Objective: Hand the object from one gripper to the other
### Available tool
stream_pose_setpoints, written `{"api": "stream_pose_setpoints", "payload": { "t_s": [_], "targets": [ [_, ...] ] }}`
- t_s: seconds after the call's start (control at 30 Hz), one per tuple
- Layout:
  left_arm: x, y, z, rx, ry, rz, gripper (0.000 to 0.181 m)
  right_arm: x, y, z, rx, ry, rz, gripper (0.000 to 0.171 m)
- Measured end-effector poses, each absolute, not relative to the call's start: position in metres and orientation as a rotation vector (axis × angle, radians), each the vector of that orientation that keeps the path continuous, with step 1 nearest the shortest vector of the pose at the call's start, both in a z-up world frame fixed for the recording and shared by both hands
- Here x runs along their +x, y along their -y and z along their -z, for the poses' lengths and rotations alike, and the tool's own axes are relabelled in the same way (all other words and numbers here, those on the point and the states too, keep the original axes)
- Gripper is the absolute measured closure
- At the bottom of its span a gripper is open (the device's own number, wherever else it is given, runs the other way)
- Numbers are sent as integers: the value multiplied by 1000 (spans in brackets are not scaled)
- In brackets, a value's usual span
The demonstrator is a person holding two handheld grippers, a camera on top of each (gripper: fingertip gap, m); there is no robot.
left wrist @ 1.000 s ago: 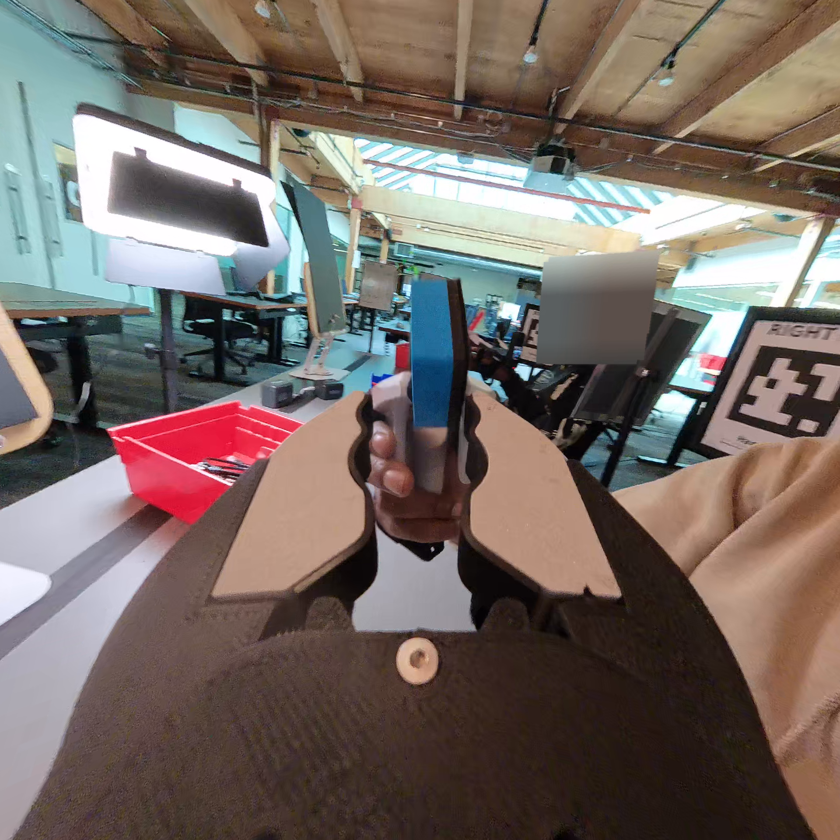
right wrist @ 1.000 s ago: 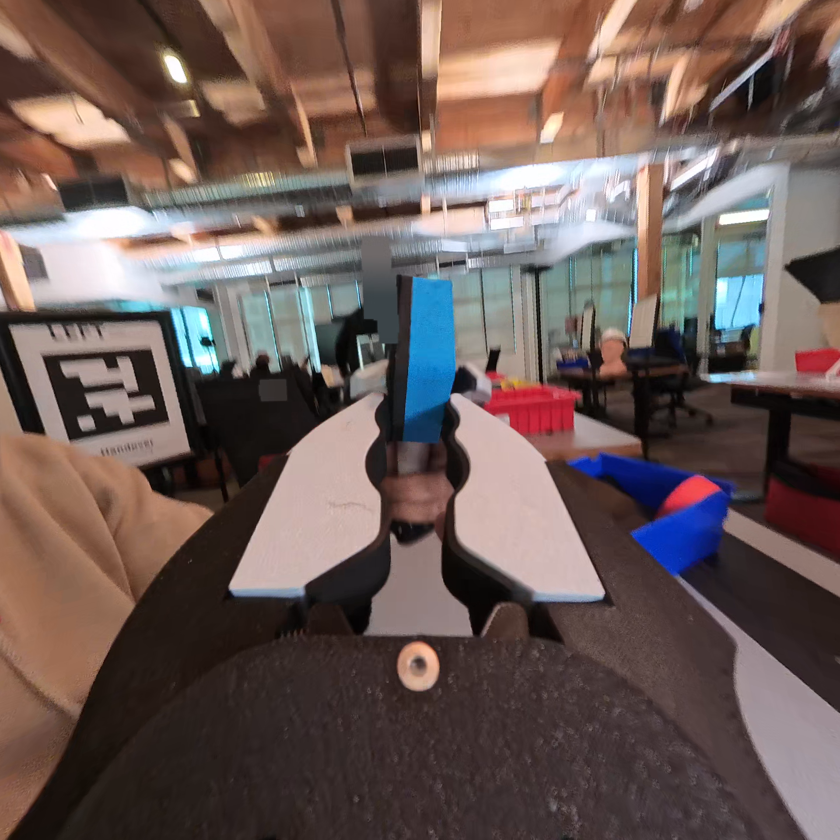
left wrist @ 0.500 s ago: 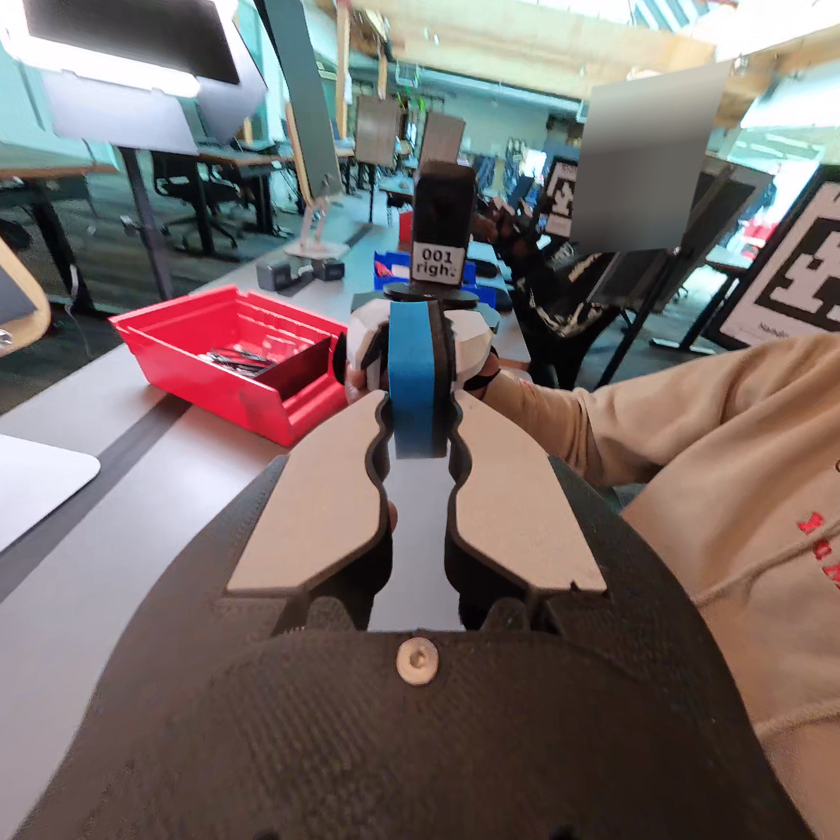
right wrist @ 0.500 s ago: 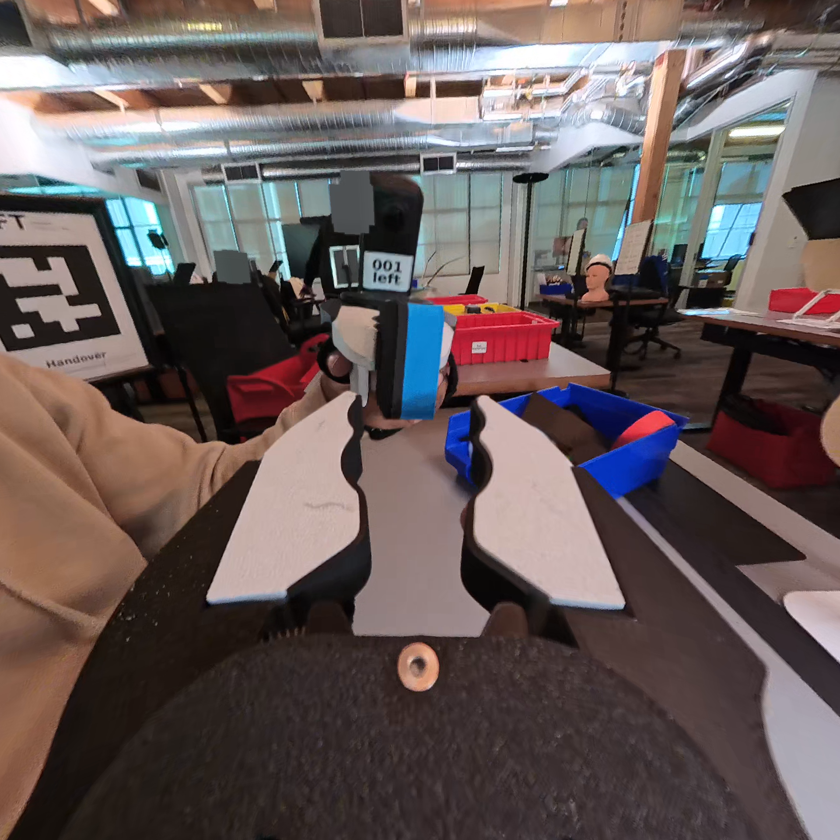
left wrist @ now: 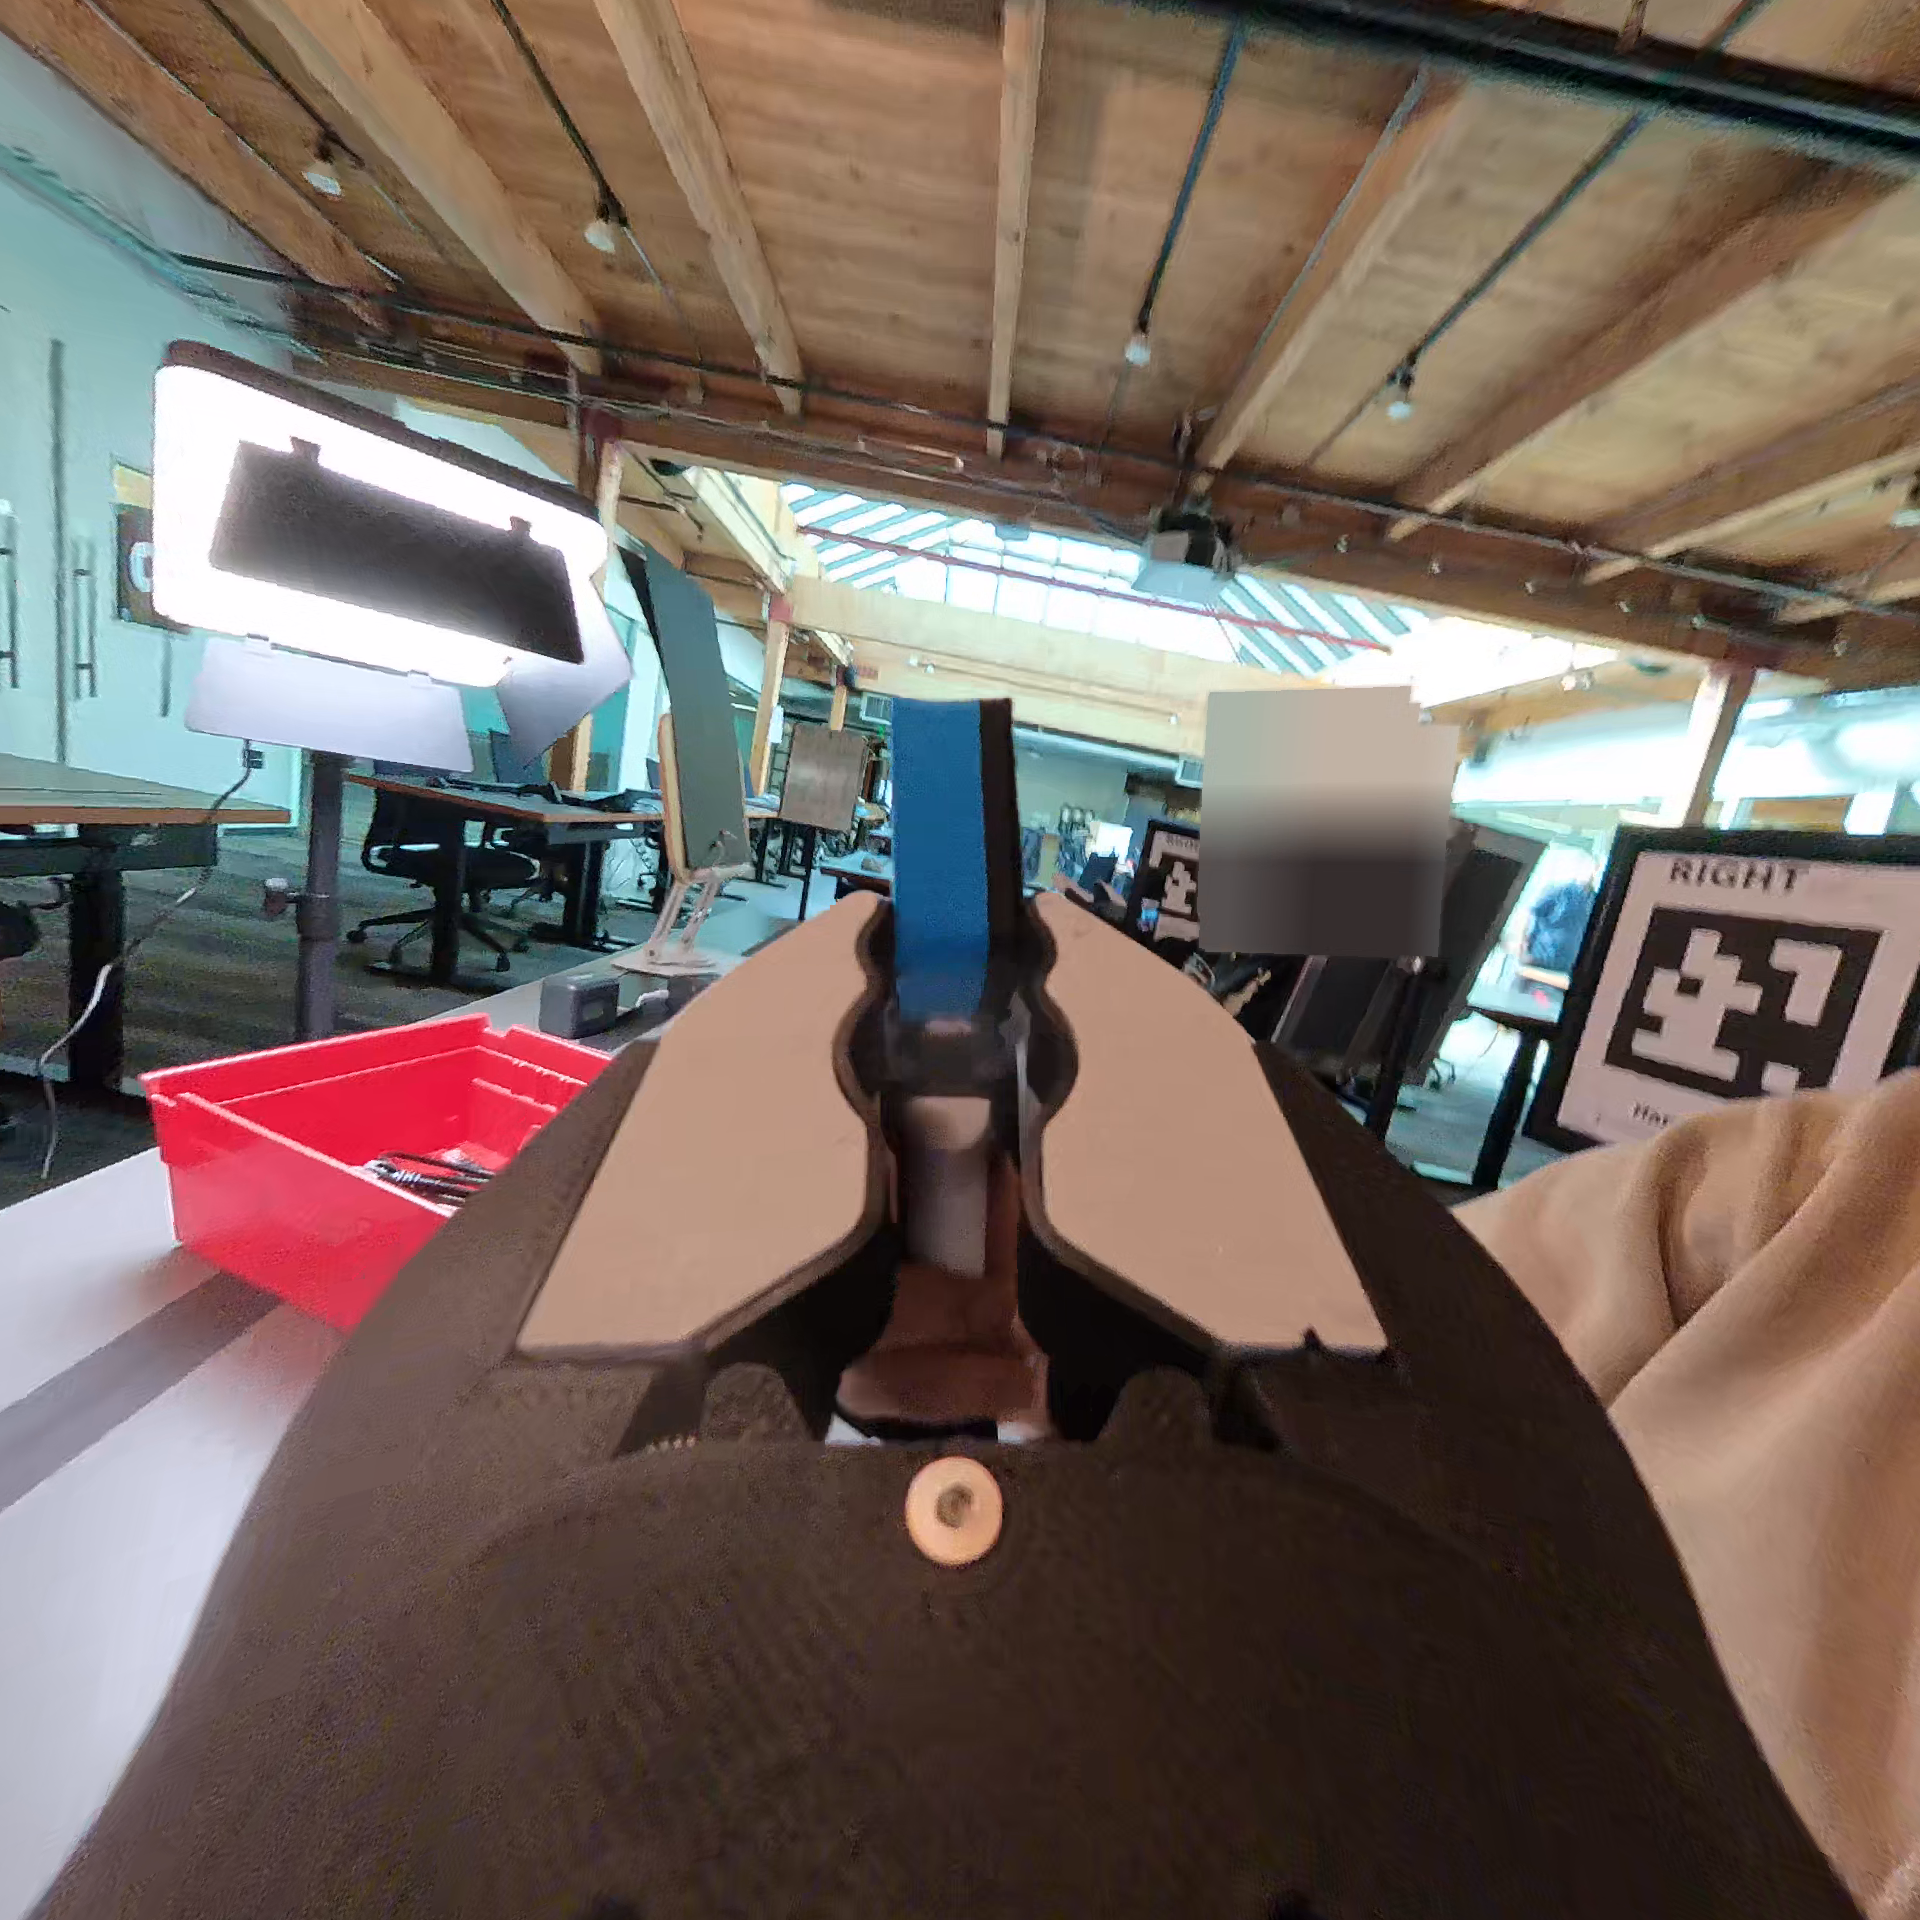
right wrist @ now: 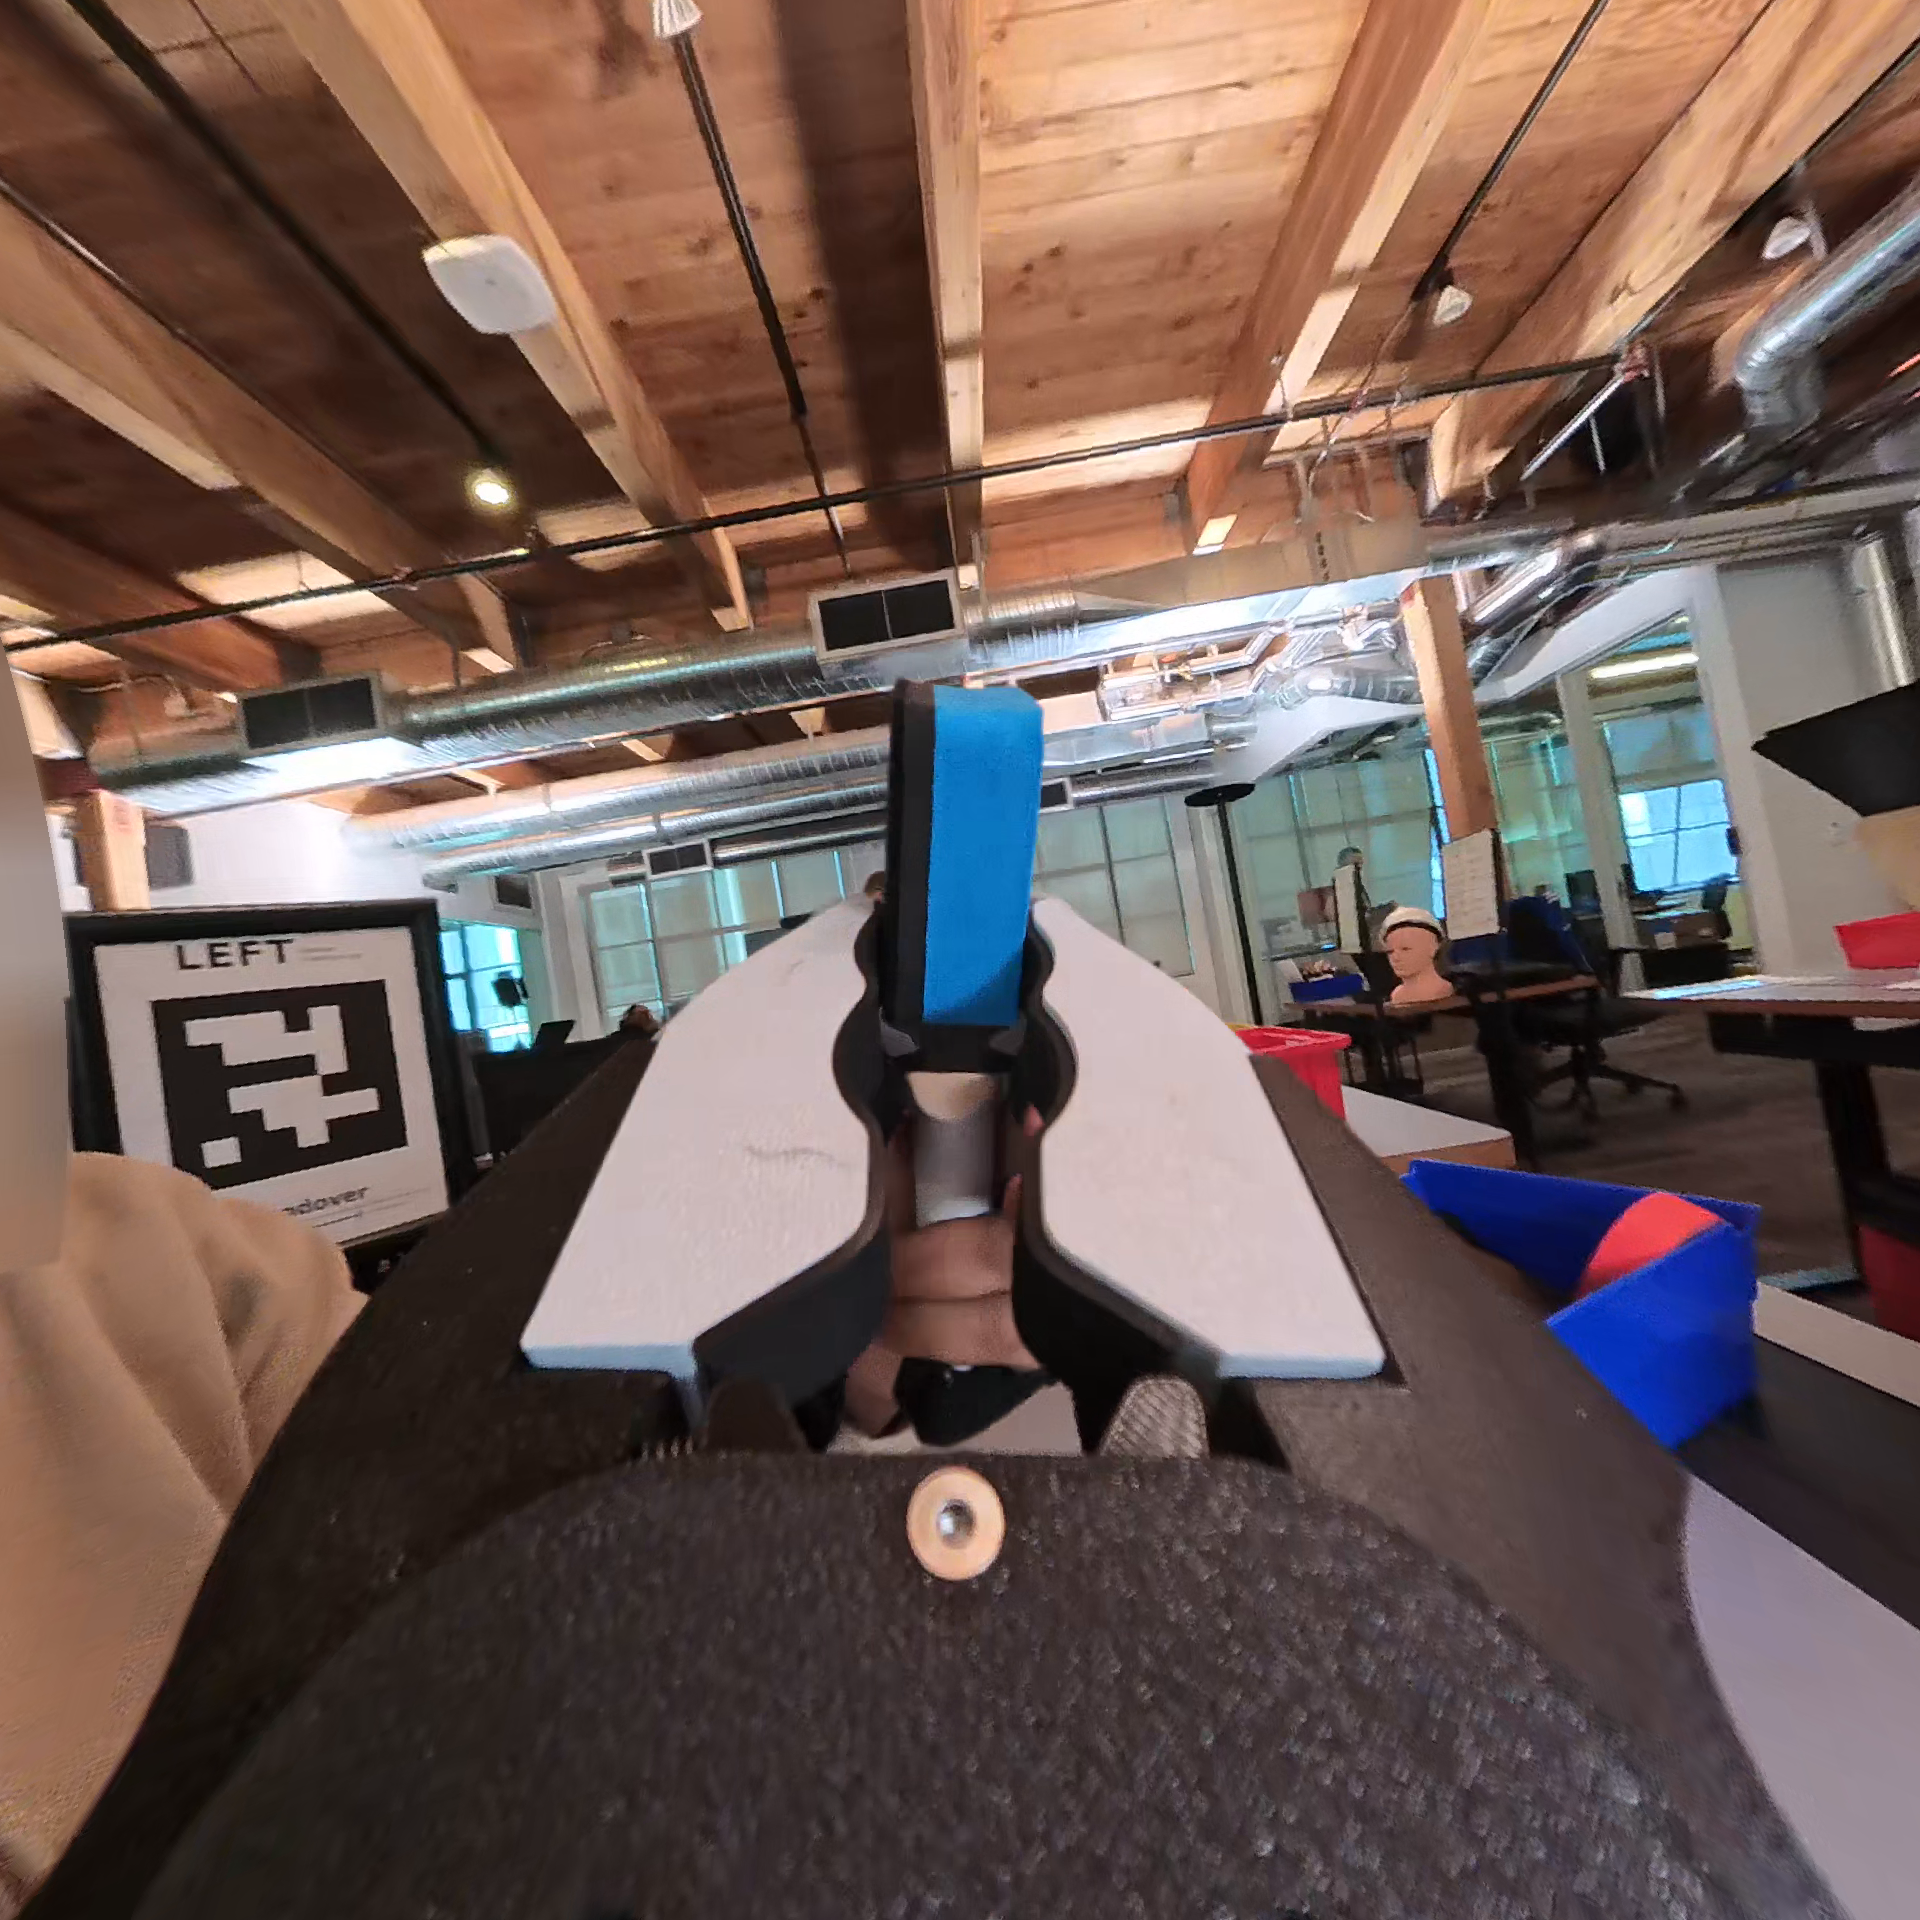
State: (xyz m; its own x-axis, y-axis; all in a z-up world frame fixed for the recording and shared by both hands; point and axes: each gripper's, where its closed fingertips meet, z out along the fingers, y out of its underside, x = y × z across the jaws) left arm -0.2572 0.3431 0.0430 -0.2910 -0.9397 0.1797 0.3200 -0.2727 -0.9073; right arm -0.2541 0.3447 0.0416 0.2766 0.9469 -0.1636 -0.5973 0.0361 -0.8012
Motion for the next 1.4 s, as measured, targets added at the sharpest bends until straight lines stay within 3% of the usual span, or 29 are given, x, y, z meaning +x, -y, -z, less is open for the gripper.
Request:
{"api": "stream_pose_setpoints", "payload": {
  "t_s": [0.3,0.4,0.67,0.77,0.9,1.07,1.17,1.27,1.4],
  "targets": [
    [-276,-342,-17,-1212,-1344,1552,159,-259,-348,-19,-1132,771,-1022,135],
    [-279,-332,-6,-1243,-1469,1444,159,-276,-333,0,-1193,963,-1008,146],
    [-266,-338,-29,-1035,-1216,1621,141,-260,-332,-38,-942,666,-1194,148],
    [-253,-337,-22,-1014,-1183,1631,158,-263,-339,-33,-922,592,-1208,147],
    [-255,-342,-13,-1114,-1265,1587,159,-262,-348,-23,-1055,677,-1139,147],
    [-270,-336,22,-1316,-1569,1362,159,-255,-340,-5,-1217,935,-961,134],
    [-272,-330,33,-1335,-1662,1266,159,-267,-333,24,-1344,1112,-901,146],
    [-273,-335,8,-1136,-1530,1299,156,-267,-335,15,-1298,1079,-892,148],
    [-273,-340,-35,-947,-1188,1578,148,-250,-327,-38,-993,780,-1097,148]
  ]
}}
